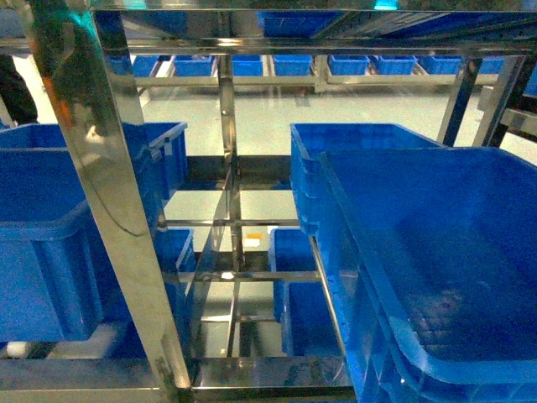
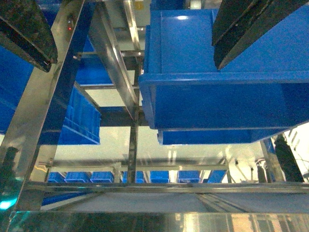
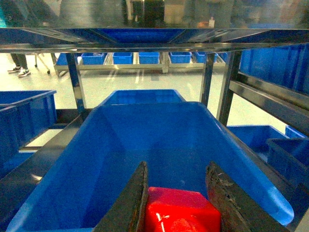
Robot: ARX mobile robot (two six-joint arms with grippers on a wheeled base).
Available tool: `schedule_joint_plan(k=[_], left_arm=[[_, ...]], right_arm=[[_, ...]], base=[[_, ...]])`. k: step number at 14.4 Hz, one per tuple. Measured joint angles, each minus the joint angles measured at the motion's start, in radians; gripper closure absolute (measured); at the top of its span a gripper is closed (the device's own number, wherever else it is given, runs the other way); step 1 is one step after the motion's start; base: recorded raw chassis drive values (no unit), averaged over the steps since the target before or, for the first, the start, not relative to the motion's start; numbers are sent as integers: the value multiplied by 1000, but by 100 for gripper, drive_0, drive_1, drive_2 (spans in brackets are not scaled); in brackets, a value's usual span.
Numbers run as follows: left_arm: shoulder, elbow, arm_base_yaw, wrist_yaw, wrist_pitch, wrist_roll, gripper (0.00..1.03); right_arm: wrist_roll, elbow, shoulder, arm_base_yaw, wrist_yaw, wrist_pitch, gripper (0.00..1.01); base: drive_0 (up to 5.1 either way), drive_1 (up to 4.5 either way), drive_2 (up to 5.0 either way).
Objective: Pick red block from blue box to shelf
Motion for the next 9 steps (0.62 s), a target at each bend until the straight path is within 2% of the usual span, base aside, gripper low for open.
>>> schedule_joint_plan(k=[9], left_arm=[[0, 0, 0, 0, -2, 0, 5]], right_arm=[[0, 0, 0, 0, 1, 0, 72]], base=[[0, 0, 0]])
